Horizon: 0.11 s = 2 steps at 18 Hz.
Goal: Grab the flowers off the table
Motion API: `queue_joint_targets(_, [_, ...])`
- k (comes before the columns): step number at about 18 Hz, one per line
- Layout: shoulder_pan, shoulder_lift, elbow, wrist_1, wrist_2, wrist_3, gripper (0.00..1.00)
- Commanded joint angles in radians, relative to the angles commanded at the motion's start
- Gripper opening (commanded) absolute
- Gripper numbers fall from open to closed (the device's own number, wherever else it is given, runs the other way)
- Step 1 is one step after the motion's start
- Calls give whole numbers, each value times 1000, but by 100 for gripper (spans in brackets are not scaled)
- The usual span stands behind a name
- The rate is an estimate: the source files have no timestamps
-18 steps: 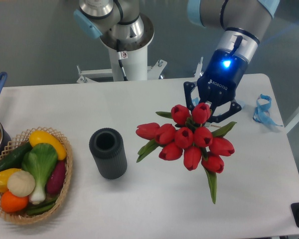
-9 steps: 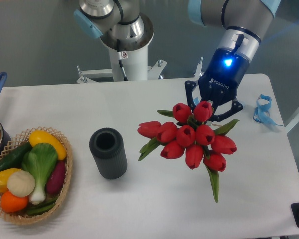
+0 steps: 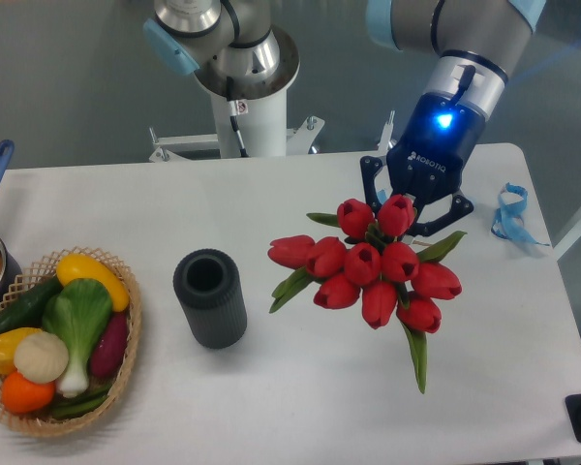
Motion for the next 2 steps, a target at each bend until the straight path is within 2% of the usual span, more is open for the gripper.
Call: queue_joint_targets(2, [0, 0, 3, 3, 0, -2, 14])
